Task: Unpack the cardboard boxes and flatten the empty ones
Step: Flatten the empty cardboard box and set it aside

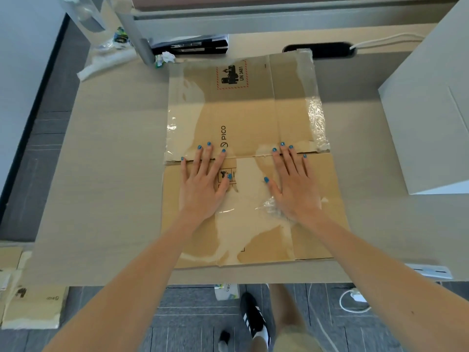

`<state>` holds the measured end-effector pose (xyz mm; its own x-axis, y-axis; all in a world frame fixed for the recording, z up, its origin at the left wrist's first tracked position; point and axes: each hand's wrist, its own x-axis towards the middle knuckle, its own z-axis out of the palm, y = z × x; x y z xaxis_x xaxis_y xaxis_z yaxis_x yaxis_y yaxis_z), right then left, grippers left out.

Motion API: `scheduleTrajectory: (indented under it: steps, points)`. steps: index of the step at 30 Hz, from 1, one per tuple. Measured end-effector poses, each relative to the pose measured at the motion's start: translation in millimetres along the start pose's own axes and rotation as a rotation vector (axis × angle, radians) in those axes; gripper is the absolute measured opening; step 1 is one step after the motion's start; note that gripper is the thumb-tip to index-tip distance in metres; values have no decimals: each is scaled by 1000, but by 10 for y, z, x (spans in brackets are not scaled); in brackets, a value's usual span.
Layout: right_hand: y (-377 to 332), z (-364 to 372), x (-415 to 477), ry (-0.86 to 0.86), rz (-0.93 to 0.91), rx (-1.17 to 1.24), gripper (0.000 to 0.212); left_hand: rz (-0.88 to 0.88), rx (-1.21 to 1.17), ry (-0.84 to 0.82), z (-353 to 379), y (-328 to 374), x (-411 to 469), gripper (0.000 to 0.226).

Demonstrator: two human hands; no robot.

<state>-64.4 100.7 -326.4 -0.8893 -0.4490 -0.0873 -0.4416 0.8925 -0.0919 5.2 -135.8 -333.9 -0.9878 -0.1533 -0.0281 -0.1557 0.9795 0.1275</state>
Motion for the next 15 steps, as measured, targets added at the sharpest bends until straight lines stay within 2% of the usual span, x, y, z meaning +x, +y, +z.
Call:
scheduleTrajectory:
  steps: [6,8,11,15]
  points:
    - [-38,-124,70,-85,15,-66,70,4,-13,-158,-127,-9,67,71]
    - [-43,-195,33,-113,-3,-40,67,-19,-66,-140,-172,24,-71,70]
    - [-82,-274,-244,-32,-14,82,66,-34,-173,-68,-208,107,-448,64]
    - [-102,-188,-664,-5,2,142,66,-91,-120,-47,-142,121,-784,63]
